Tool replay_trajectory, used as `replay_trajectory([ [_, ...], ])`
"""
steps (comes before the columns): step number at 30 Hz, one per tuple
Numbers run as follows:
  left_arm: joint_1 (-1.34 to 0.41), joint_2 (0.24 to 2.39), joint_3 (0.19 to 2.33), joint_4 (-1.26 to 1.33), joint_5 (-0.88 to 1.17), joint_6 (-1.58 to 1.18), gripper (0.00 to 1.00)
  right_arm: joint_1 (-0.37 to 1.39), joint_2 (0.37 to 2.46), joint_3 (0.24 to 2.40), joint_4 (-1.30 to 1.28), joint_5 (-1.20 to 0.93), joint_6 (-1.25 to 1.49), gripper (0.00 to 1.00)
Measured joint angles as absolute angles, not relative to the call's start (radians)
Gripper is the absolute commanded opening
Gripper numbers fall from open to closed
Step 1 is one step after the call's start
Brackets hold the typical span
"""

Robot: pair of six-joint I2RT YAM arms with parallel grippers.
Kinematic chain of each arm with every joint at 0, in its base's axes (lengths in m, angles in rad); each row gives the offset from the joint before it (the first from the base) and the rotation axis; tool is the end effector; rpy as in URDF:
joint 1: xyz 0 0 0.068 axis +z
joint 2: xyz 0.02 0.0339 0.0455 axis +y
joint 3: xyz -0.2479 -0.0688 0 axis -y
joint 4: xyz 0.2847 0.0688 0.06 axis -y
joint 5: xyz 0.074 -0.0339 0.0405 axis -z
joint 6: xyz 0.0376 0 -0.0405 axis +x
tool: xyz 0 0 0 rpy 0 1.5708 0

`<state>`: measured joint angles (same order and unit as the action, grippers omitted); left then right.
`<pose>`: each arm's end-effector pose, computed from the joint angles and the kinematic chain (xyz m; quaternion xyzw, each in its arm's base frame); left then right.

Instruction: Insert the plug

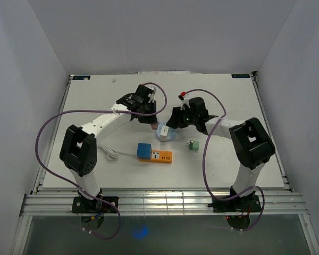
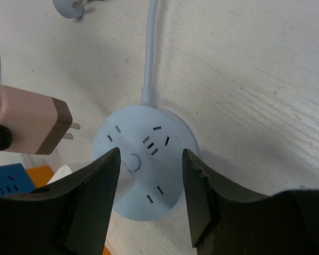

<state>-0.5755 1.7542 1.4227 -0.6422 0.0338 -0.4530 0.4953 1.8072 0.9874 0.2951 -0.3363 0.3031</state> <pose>0.3489 -0.2278 0.2290 0.0635 0.9535 -0.1587 0.2481 0.3557 0.2062 0.1325 -0.1652 0.8421 0.3250 0.3974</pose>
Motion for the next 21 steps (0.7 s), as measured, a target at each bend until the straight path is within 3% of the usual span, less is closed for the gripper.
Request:
replay_trajectory([
  [7, -0.575, 1.782, 1.43, -0.614, 0.033, -0.445, 0.0, 0.479, 1.841, 0.987, 0.302, -0.363, 0.328, 0.42],
  [21, -0.575, 1.796, 1.442, -0.6, 0.034, -0.426, 0.0, 0.477, 1.872, 0.987, 0.282, -0.373, 0.303, 0.43],
])
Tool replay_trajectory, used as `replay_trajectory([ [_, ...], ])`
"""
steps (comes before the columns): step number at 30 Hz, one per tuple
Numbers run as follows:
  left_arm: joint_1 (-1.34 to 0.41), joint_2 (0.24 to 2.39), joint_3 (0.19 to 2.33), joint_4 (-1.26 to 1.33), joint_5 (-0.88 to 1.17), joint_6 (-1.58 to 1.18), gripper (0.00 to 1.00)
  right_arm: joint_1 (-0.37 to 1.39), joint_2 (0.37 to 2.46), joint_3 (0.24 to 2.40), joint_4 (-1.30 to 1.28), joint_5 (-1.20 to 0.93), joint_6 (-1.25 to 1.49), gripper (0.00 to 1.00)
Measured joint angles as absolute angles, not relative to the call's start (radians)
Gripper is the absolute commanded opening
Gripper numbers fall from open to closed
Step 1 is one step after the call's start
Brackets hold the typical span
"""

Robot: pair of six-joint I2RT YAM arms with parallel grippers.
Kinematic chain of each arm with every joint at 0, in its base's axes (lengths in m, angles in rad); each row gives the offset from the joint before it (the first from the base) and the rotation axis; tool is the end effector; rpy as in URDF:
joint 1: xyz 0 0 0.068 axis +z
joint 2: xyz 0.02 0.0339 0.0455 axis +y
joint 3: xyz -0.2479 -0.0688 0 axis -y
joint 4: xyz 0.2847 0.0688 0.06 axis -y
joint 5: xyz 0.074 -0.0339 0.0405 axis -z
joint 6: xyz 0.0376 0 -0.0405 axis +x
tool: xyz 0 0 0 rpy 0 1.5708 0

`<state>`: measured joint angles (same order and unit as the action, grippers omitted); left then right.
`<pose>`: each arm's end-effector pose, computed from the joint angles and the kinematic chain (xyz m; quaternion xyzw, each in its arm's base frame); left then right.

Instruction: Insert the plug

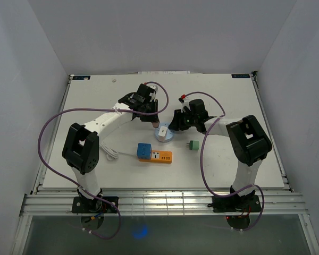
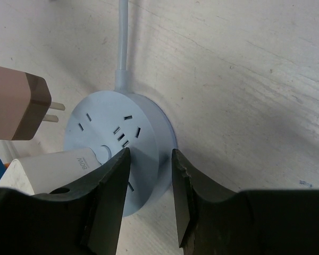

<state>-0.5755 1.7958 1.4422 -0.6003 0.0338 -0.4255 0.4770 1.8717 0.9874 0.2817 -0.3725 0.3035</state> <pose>0.3581 -0.2339 0.2218 0.0765 0.9496 -0.1598 0.2586 0.3581 0.2005 0.1063 -0.1612 0.8591 0.3256 0.3606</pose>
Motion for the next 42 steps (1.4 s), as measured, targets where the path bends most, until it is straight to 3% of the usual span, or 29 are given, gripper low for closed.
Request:
replay_trajectory([
  [42, -0.588, 1.878, 1.505, -0.649, 0.046, -0.382, 0.0, 0.477, 1.872, 0.988, 0.282, -0.372, 0.287, 0.41],
])
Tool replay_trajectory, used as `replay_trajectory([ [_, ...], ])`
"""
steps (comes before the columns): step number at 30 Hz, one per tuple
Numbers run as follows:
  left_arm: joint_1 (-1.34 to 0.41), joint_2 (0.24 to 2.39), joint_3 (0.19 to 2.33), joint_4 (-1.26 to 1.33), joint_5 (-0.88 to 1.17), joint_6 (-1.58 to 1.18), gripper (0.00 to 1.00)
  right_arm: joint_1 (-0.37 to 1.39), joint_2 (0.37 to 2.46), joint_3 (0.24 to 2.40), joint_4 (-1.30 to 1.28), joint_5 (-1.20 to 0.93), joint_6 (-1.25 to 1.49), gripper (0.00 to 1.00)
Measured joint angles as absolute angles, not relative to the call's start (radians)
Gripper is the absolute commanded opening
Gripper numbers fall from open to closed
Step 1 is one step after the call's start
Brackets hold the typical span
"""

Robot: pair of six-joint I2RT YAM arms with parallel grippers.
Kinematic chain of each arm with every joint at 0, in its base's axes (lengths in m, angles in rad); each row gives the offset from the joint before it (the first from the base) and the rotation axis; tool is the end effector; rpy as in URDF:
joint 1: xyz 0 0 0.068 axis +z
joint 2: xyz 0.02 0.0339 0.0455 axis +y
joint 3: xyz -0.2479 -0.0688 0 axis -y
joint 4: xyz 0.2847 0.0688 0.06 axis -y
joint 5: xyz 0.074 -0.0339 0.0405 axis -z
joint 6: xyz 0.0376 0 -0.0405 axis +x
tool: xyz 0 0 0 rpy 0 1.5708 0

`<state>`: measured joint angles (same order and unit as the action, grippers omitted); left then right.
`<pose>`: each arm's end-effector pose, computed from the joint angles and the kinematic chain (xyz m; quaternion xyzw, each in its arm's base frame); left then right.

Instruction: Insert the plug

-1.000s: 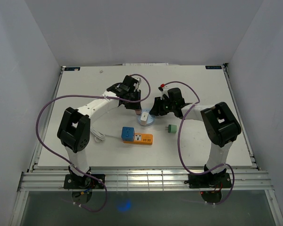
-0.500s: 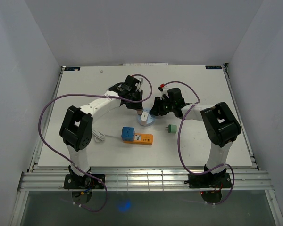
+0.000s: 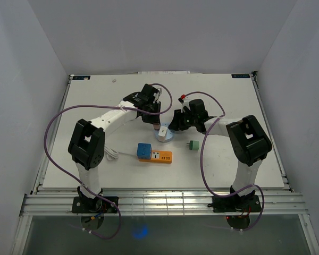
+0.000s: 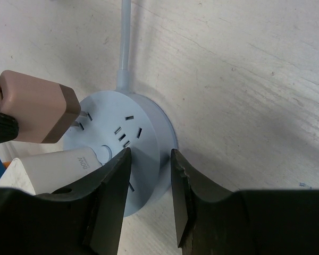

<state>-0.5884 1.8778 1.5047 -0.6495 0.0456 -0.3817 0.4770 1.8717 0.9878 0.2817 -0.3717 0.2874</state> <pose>0.3651 -0.2457 0.2067 0.1054 0.9566 -0.1456 0.2292 0.3582 0.2005 0.1064 -0.1680 0.8577 0.3224 0.3636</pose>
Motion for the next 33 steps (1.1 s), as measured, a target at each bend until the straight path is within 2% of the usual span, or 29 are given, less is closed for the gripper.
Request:
replay_trajectory([
  [33, -0.606, 1.895, 1.532, -0.681, 0.004, -0.402, 0.0, 0.477, 1.872, 0.993, 0.271, -0.373, 0.284, 0.4],
])
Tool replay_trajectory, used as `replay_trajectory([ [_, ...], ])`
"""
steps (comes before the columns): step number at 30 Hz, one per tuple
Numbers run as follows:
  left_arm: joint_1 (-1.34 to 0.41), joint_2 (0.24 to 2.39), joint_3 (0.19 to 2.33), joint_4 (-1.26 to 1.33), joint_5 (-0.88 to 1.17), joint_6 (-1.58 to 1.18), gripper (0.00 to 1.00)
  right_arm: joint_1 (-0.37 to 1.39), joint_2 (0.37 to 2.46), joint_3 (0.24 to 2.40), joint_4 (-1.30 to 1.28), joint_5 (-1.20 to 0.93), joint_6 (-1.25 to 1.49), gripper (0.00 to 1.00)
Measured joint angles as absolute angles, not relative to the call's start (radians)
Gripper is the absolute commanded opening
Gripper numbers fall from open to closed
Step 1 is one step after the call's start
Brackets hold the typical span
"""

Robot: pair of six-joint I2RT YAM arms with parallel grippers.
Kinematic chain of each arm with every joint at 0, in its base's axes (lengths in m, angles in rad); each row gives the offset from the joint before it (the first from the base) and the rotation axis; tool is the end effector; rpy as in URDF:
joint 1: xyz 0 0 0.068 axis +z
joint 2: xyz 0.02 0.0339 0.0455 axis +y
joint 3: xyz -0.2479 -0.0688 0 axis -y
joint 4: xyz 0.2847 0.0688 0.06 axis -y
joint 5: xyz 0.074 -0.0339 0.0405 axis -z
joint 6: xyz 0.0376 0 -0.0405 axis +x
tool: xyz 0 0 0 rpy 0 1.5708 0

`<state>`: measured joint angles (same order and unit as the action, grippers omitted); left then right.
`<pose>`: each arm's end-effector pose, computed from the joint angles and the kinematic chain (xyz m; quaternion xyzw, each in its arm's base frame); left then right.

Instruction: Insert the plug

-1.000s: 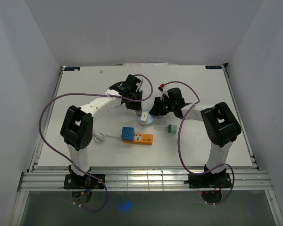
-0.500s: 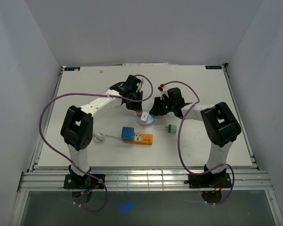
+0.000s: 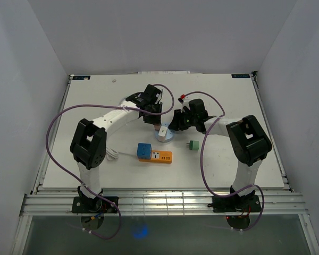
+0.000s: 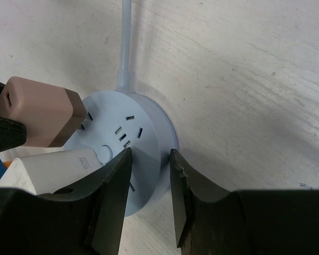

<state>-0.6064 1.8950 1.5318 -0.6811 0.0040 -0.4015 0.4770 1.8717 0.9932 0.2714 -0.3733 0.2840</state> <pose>0.3635 -0.2523 0.2069 0.0993 0.9604 -0.1273 0.2269 0.3588 0.2008 0.1072 -0.1695 0.8584 0.3218 0.3617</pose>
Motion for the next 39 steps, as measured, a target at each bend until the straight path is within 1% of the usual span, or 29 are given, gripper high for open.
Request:
replay_trajectory([
  [16, -0.613, 1.916, 1.55, -0.699, -0.012, -0.393, 0.0, 0.477, 1.872, 0.993, 0.271, -0.374, 0.284, 0.4],
  [20, -0.624, 1.941, 1.591, -0.727, -0.03, -0.386, 0.0, 0.477, 1.872, 0.993, 0.271, -0.373, 0.284, 0.4],
  [28, -0.655, 1.941, 1.592, -0.733, -0.074, -0.377, 0.0, 0.477, 1.872, 0.994, 0.271, -0.373, 0.284, 0.4],
  [39, -0.669, 1.875, 1.448, -0.612, -0.098, -0.395, 0.0, 0.477, 1.872, 0.999, 0.261, -0.373, 0.283, 0.4],
])
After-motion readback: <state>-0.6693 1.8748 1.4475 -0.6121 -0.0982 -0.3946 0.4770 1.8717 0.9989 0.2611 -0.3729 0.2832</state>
